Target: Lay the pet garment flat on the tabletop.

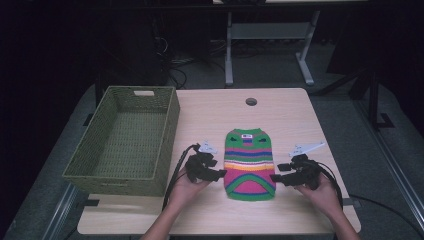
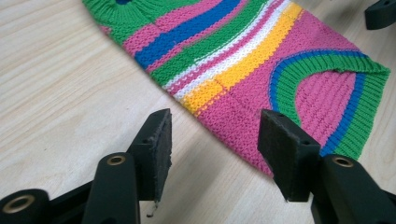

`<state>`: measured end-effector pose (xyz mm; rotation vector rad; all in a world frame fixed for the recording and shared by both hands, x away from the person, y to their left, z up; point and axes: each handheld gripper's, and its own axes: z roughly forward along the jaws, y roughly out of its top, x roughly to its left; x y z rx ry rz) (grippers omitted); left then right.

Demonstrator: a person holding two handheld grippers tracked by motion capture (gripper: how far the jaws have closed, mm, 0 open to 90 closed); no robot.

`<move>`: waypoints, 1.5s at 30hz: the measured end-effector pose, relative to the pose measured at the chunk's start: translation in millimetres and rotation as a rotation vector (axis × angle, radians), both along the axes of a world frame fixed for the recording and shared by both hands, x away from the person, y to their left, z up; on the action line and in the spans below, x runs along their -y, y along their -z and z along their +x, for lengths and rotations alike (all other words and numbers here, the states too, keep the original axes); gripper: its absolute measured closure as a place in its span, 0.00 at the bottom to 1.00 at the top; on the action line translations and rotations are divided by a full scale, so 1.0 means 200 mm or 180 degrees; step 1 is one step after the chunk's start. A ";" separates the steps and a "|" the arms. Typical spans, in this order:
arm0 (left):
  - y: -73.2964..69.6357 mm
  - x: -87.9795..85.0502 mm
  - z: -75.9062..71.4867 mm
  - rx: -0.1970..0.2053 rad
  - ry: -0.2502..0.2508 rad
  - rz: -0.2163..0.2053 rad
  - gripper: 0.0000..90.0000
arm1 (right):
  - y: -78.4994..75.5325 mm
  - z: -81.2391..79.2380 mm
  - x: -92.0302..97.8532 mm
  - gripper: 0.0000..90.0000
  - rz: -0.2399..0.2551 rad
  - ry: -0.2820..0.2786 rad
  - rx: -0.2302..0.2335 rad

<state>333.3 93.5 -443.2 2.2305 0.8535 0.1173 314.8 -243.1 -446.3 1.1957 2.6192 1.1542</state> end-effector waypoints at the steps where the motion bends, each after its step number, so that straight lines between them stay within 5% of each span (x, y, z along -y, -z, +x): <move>1: 0.00 0.00 0.00 -0.0002 -0.0008 -0.0006 0.47 | 0.00 0.00 0.01 0.42 -0.0008 0.0006 0.0004; 16: -0.01 0.00 -0.04 0.0048 0.0018 0.0089 0.32 | -0.02 -0.04 0.10 0.33 -0.0028 0.0029 0.0010; 45: -0.03 -0.15 -0.21 0.0114 0.0005 0.0135 0.25 | 0.02 -0.21 0.35 0.30 0.0110 0.0281 0.0065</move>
